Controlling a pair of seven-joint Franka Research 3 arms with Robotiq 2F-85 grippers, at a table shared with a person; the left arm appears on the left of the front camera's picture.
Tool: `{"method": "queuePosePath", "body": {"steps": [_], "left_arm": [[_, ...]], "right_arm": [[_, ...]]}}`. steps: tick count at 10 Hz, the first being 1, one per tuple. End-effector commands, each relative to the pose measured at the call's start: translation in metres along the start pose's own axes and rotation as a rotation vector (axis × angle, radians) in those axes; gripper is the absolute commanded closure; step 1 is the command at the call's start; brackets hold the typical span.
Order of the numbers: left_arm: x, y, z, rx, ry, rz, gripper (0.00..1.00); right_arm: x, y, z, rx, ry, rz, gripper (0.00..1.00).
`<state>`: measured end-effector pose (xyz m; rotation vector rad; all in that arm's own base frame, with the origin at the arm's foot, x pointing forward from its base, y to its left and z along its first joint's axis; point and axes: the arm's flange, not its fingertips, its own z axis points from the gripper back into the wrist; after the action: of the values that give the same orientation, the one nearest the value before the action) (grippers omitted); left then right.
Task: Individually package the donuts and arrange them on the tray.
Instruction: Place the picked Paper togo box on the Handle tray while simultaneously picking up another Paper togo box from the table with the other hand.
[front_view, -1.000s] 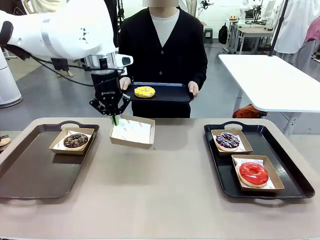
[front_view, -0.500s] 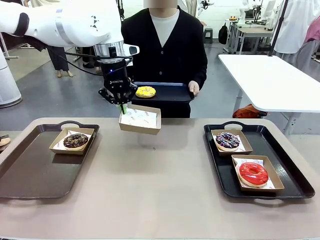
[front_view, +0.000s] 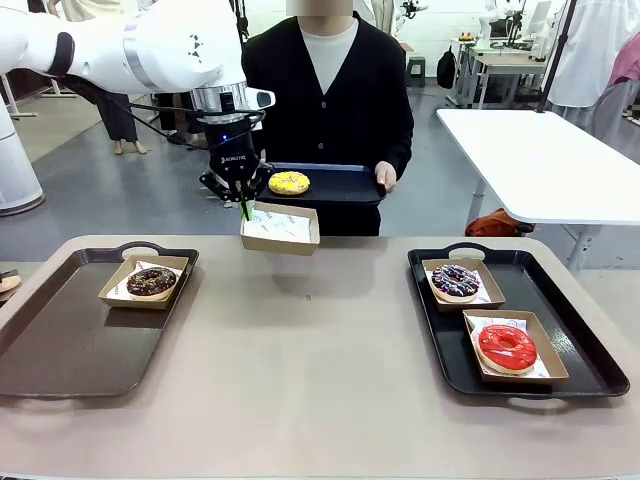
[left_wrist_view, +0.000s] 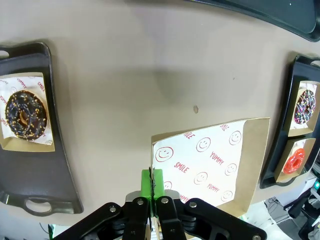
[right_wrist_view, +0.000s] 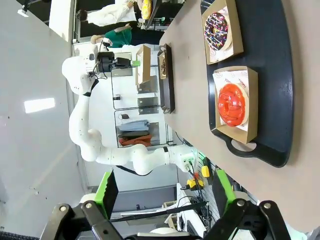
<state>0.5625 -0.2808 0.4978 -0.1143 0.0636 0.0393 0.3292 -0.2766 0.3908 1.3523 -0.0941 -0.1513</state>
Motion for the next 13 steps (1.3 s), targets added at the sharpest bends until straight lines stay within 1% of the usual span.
{"method": "queuePosePath", "body": {"steps": [1,3,4,5,6,7,13], "left_arm": [[0.005,-0.006,0.003,0.022,-0.002,0.011,1.00],[0.004,-0.003,0.003,0.033,-0.005,0.022,1.00],[0.003,-0.001,-0.001,0.000,0.000,0.000,1.00],[0.003,-0.001,-0.001,0.000,0.000,0.000,1.00],[0.003,-0.001,-0.001,0.000,0.000,0.000,1.00],[0.003,-0.001,-0.001,0.000,0.000,0.000,1.00],[0.003,-0.001,-0.001,0.000,0.000,0.000,1.00]], "right_arm": [[0.004,0.006,0.000,-0.014,-0.033,0.007,0.00],[0.004,0.010,-0.003,-0.034,-0.056,-0.006,0.00],[0.007,0.009,-0.005,-0.041,-0.068,-0.006,0.00],[0.010,0.009,-0.009,-0.065,-0.100,-0.032,0.00],[0.014,0.011,-0.019,-0.129,-0.171,-0.076,0.00],[0.009,0.005,0.001,-0.052,-0.046,0.006,0.00],[0.009,0.005,0.001,-0.052,-0.046,0.006,0.00]]}}
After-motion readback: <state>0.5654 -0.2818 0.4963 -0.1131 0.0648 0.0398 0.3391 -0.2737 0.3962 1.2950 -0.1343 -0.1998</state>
